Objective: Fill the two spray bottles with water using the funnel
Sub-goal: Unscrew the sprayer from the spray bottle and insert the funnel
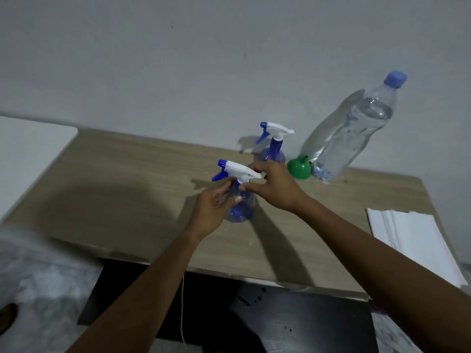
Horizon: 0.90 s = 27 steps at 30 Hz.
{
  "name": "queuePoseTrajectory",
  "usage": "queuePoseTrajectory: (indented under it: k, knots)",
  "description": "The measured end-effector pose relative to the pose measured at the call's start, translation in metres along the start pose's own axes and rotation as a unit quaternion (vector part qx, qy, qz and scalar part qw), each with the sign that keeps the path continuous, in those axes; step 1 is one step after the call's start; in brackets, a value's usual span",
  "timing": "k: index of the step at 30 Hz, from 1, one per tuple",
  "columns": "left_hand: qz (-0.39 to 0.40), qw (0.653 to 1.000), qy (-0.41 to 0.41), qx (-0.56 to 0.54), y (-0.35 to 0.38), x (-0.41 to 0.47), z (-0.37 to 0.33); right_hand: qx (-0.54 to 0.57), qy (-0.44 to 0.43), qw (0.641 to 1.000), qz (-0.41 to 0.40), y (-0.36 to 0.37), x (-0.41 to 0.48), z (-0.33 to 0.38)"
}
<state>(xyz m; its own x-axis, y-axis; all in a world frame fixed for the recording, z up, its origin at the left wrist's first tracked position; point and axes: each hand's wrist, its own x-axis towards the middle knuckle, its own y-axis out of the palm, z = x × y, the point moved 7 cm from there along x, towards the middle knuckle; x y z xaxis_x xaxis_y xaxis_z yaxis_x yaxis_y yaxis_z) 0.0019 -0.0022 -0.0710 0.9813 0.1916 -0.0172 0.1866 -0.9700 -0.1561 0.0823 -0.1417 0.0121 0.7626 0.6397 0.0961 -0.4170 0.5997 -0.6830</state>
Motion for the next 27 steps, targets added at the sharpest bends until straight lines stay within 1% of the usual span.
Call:
queuePoseTrajectory:
  k: [3,6,10,15,17,20,22,24,27]
  knots:
    - [0.014,1.0,-0.011,0.004,0.011,-0.016,0.001,0.052,0.01,0.998,-0.018,0.005,-0.021,-0.005]
    - [0.023,1.0,-0.019,0.004,0.019,-0.023,-0.001,0.046,-0.006,0.999,-0.014,0.006,-0.03,-0.008]
    - [0.026,0.999,-0.027,-0.002,0.023,-0.029,-0.003,0.0,-0.041,0.999,0.029,0.006,-0.03,-0.004]
    - [0.035,0.999,-0.038,0.003,0.022,-0.028,-0.003,-0.032,-0.062,0.994,0.086,0.001,-0.027,0.005]
    - [0.045,0.998,-0.044,0.011,0.023,-0.027,-0.003,-0.026,-0.062,0.994,0.081,-0.001,-0.024,0.008]
    - [0.044,0.997,-0.054,0.029,0.022,-0.027,-0.001,-0.032,-0.043,0.998,0.027,-0.004,-0.021,0.004]
    - [0.045,0.997,-0.058,0.03,0.021,-0.027,-0.001,-0.035,-0.038,0.999,0.009,-0.003,-0.022,0.001]
    - [0.047,0.997,-0.064,0.023,0.02,-0.026,-0.002,-0.026,-0.04,0.999,0.022,0.0,-0.023,-0.003]
    - [0.057,0.996,-0.063,0.028,0.021,-0.027,-0.003,-0.019,-0.052,0.996,0.063,0.0,-0.026,-0.001]
